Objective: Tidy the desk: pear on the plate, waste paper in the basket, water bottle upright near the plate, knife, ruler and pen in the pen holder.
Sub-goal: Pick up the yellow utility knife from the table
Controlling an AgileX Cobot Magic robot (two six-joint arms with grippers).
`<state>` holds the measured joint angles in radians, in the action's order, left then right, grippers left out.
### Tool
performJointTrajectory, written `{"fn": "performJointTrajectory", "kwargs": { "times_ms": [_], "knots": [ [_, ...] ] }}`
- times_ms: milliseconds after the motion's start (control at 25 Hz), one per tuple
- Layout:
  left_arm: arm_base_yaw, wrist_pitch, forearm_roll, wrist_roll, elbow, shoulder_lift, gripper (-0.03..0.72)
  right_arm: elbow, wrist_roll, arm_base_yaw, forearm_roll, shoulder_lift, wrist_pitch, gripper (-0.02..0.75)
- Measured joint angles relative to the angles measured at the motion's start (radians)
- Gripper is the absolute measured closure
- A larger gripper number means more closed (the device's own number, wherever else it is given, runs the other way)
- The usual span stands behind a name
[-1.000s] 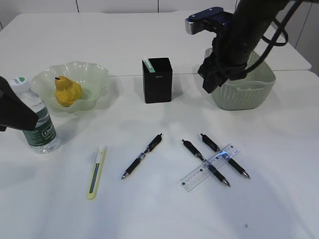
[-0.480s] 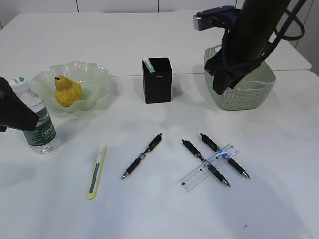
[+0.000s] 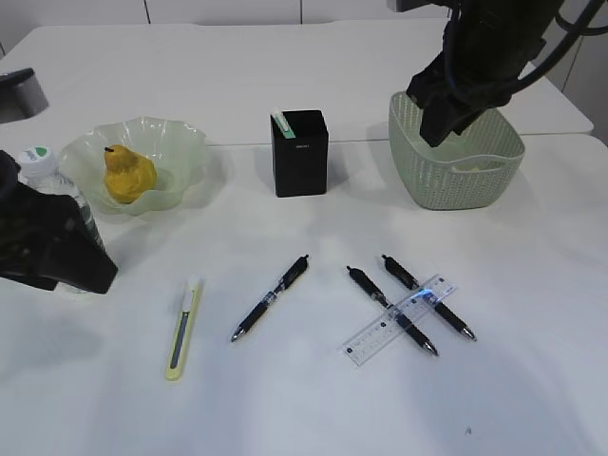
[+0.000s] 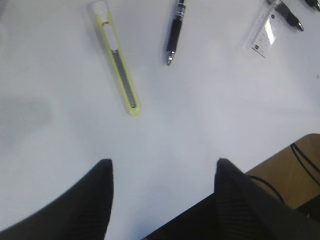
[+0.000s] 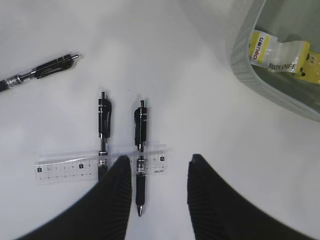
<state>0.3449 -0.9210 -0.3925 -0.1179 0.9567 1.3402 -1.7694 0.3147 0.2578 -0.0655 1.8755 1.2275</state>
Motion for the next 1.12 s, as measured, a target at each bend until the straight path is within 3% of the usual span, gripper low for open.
{"fn": "performJointTrajectory", "kwargs": {
  "times_ms": [480,800,1120],
  "knots": [
    [0.244,0.063,0.035,0.012,0.002,0.023,0.239,0.000,-0.018,0.000,0.002,-0.013,0.004,0.424],
    [0.258,0.075,0.137,0.021,0.002,0.100,0.239,0.000,-0.021,0.000,0.022,-0.058,0.006,0.424],
    [0.258,0.004,0.309,0.102,0.026,0.193,0.239,0.055,-0.021,0.000,0.035,-0.108,0.010,0.424]
  ]
}}
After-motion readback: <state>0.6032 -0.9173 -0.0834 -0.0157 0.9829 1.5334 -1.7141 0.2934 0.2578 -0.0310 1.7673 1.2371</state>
